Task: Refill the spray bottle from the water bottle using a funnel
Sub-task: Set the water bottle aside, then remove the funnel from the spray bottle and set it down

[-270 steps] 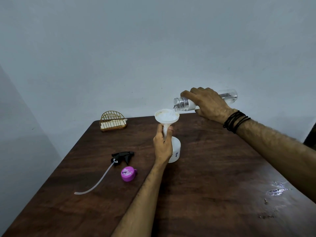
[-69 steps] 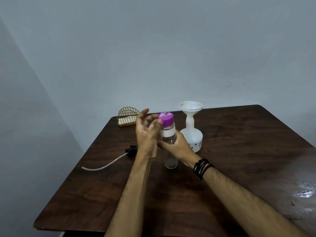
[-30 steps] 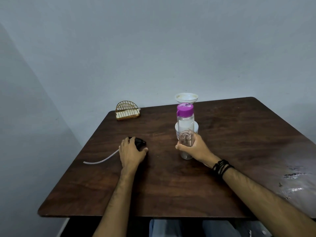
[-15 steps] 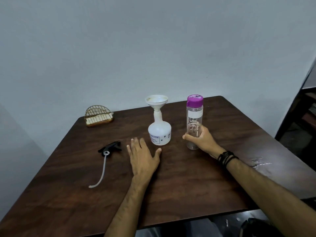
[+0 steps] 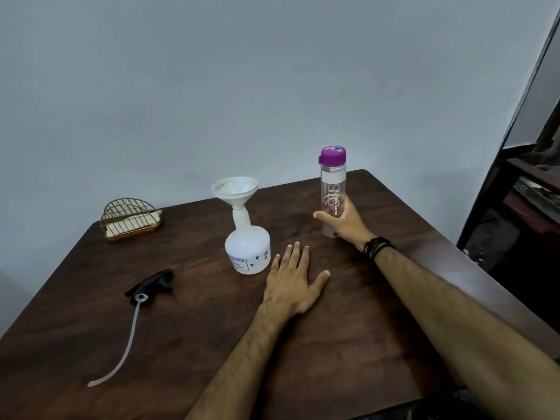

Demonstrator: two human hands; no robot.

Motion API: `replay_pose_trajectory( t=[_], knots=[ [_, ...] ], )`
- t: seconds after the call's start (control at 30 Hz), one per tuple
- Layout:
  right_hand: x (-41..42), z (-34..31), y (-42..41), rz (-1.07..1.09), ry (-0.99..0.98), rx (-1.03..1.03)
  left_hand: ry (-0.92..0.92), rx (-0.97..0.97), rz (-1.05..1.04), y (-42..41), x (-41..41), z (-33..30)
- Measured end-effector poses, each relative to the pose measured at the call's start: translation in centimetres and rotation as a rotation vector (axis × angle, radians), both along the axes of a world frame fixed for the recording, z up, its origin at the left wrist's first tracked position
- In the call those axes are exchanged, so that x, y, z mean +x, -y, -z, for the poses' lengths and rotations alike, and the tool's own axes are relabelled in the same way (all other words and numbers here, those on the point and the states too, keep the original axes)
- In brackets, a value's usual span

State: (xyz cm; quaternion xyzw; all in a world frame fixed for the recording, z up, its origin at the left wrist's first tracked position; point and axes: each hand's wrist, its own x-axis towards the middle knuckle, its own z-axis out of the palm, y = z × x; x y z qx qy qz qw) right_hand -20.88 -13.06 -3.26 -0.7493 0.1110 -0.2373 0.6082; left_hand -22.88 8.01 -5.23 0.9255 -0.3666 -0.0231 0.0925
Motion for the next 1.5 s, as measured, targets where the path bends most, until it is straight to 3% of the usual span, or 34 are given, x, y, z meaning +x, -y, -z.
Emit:
replay_pose_trajectory(
  t=[0.27,0.57,0.8,0.9,1.03,1.13,1.33,1.43,1.5],
  knots=[
    [7.0,0.5,1.8,0.049,0.005,-0.014,-0.02,0.015,-0.12,4.9,4.5,-0.6],
    [13.6,0.6,4.5,0.109,-0.061,-0.086,-0.024,-0.002,-0.12,5.1,5.2,0.0],
    [12.8,0.4,4.0,0.217,-0.142,-0.12,-0.043,-0.007,-0.11,5.1,5.3,0.0],
    [11.5,0.4,3.8,0.338,-0.113,-0.103,-0.048,-0.018,-0.103,5.0,5.3,-0.1],
    [8.5,0.7,1.6,0.481,-0.006,-0.235,-0.054,-0.034,-0.106,4.8,5.1,-0.4],
    [5.8,0.7,-0.8,0.427,0.024,-0.24,-0.068,-0.061,-0.105,4.6,4.9,-1.0],
    [2.3,0.9,-4.0,0.155,-0.049,-0.281,-0.03,-0.332,-0.042,1.3,1.9,-1.2],
    [1.7,0.7,-5.6,0.125,0.003,-0.227,0.229,-0.569,-0.03,-1.7,0.6,-1.3],
    [1.6,0.4,-7.2,0.08,0.063,-0.053,0.452,-0.748,-0.127,-3.6,0.1,-1.6]
  ],
)
